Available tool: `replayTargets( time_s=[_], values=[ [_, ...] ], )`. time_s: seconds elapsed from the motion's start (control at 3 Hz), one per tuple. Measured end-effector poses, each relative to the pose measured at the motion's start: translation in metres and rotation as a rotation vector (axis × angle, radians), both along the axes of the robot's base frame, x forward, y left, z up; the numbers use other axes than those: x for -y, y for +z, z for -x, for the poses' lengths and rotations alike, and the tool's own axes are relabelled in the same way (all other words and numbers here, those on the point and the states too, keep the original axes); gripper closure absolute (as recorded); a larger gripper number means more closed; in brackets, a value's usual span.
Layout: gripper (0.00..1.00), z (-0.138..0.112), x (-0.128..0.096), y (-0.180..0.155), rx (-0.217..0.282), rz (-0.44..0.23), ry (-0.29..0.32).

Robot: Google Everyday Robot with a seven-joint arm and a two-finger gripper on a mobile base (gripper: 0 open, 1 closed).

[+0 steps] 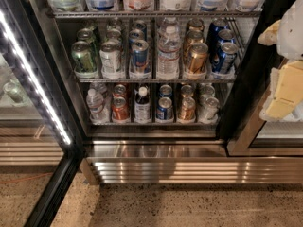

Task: Pick green can from middle shelf of fridge

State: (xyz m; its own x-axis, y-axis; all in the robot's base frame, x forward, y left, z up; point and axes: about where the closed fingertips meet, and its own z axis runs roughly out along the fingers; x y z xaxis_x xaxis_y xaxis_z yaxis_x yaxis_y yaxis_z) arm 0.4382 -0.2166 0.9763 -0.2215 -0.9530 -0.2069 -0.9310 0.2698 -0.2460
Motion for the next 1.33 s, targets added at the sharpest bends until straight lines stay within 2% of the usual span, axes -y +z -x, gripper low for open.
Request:
replayTargets(
  time_s=[0.33, 0.67, 1.0, 1.33],
  values=[
    [0.00, 0.000, 0.000, 0.000, 0.001, 0.000, 0.000],
    [0.00, -0.003, -0.015, 0.002, 0.006, -0.099, -0.021],
    [0.00, -0.014, -0.066, 0.000, -0.020, -0.228, 0.045],
    [0.00, -0.028, -0.127, -0.007, -0.055, -0.312, 0.131]
  ],
)
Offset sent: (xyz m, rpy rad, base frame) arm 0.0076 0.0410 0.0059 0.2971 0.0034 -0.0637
